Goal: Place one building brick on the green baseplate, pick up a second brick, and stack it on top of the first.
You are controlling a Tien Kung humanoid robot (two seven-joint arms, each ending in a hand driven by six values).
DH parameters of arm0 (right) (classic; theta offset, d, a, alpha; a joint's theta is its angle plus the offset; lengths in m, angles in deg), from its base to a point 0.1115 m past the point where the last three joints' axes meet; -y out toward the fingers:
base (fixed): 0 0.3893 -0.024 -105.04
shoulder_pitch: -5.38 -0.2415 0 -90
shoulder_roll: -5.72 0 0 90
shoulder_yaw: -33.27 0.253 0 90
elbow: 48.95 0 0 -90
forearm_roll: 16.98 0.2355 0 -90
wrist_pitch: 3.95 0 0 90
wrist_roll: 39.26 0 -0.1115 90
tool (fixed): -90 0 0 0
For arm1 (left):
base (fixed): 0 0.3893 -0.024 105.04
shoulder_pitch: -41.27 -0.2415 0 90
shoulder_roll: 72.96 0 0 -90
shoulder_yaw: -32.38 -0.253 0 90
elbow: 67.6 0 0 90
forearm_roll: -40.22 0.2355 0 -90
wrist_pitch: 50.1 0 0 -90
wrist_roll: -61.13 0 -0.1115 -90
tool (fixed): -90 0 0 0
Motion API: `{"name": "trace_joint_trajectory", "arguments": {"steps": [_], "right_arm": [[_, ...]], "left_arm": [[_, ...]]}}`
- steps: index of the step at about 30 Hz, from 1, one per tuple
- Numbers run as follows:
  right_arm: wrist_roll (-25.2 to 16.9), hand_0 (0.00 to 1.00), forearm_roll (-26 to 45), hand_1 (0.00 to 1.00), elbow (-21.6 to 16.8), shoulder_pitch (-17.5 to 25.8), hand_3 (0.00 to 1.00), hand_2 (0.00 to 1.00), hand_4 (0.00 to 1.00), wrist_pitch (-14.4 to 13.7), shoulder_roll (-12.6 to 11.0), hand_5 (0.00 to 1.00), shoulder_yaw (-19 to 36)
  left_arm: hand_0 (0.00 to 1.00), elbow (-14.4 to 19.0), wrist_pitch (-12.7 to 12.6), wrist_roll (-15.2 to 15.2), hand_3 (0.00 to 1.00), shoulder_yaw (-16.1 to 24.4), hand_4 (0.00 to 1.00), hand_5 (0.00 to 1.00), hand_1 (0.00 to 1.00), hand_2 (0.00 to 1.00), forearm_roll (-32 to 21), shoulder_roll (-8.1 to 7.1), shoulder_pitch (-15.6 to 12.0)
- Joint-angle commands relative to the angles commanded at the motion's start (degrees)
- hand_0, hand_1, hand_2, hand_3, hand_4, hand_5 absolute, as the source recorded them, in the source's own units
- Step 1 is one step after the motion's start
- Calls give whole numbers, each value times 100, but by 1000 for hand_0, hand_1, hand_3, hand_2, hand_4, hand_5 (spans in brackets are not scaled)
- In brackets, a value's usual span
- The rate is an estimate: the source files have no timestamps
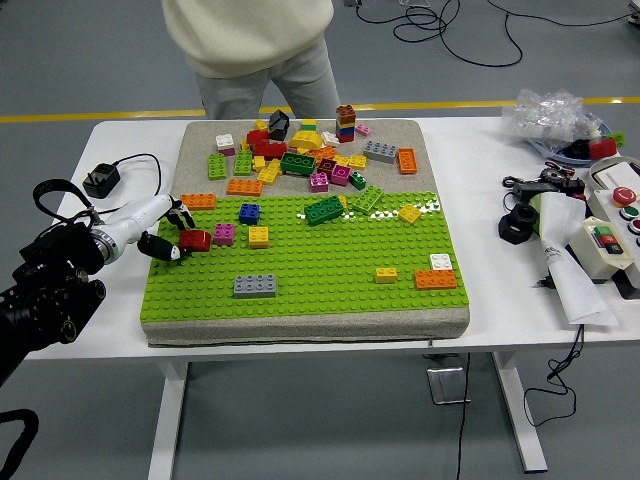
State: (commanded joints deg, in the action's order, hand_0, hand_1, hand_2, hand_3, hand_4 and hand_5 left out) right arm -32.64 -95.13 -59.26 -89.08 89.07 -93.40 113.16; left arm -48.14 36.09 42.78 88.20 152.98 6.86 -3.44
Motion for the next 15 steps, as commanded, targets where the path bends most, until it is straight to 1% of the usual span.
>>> {"name": "trace_joint_trajectory", "arguments": {"steps": [1,2,7,8,13,14,15], "right_arm": [[1,761,-5,692,0,3,695,736,947,2,1,685,3],[1,760,-7,692,0,3,696,736,947,3,2,685,4],[3,760,-17,692,0,10,696,736,947,4,-1,685,10],[3,760,-19,692,0,11,696,736,947,3,-1,685,12],[1,760,-23,692,0,14,696,736,947,5,2,685,11],[1,760,-24,691,0,15,696,736,947,4,2,685,13],[1,760,-26,691,0,17,696,736,947,5,3,685,15]], "left_arm": [[788,0,7,-4,521,-2,726,132,646,536,-19,2,-2],[729,1,8,-5,511,-3,717,138,627,533,-24,3,-2],[729,28,36,-25,511,4,717,138,627,533,-102,7,-20],[681,40,42,-28,500,11,691,142,572,528,-126,10,-27],[681,76,58,-32,500,45,691,142,572,528,-172,12,-52],[639,80,60,-34,486,55,631,136,550,516,-179,11,-56],[639,93,67,-36,486,78,631,136,550,516,-204,9,-68]]}}
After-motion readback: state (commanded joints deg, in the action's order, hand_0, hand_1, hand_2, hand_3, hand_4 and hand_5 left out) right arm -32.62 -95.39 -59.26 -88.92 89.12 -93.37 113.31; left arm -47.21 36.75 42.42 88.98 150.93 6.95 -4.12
